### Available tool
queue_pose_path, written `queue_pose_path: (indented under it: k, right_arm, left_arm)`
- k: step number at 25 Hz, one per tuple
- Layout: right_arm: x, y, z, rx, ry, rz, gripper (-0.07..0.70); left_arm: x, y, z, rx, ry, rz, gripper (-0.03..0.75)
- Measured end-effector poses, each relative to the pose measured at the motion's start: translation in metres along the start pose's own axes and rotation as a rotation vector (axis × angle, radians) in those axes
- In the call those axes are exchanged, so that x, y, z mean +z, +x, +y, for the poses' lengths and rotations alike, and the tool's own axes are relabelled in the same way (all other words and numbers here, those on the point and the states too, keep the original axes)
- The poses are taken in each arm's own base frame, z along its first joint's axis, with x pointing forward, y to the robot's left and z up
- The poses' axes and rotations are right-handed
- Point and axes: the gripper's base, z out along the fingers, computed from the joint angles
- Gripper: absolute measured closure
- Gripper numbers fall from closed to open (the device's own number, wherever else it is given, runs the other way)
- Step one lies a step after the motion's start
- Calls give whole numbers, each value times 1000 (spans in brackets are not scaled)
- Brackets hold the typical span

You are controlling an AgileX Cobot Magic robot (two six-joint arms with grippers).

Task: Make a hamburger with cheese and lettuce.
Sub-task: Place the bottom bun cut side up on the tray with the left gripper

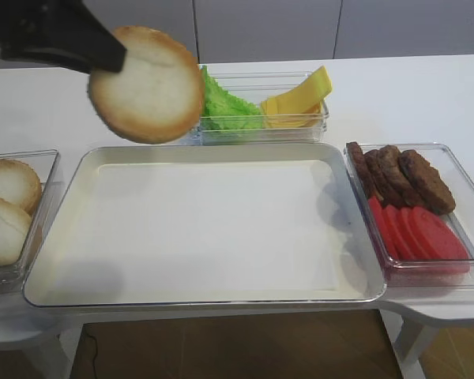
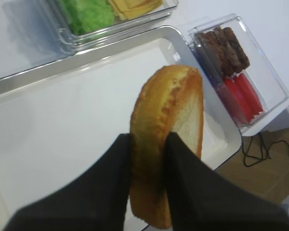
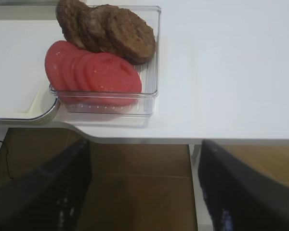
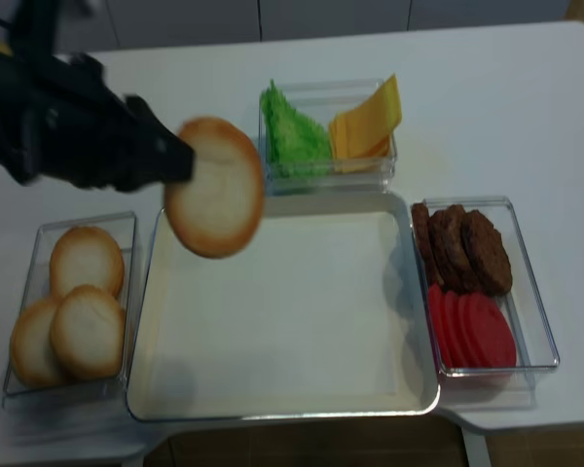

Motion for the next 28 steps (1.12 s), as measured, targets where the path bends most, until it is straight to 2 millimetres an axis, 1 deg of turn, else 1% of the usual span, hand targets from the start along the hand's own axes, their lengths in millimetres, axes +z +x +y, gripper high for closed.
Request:
queue_pose_path:
  k: [1,2,4,8,10,13,16,20,25,28]
  right_arm:
    - [0,0,0,0,0,0,92]
    - [0,0,0,0,0,0,92]
    - [0,0,0,0,0,0,92]
    - [0,0,0,0,0,0,92]
    - [0,0,0,0,0,0,92]
    - [0,0,0,0,0,0,92]
    - [0,0,0,0,0,0,92]
    - [0,0,0,0,0,0,92]
    - [0,0,0,0,0,0,92]
    - [0,0,0,0,0,0,92]
  left_arm:
    - [0,0,0,0,0,0,561]
    - [9,-1,-5,-2,16,8,561]
    - [29,-3,-12,-14,37,21,561]
    - [77,-1,-20,-64,90,100,562]
    - [101,3,-19,-98,105,152,562]
    - [126,7,-13,-146,105,207,562]
    - [139,10,-7,-178,96,232,562]
    - [146,13,-1,-180,61,261,562]
    - [146,16,28,-251,-21,319,562]
    - [144,15,37,-265,-38,319,562]
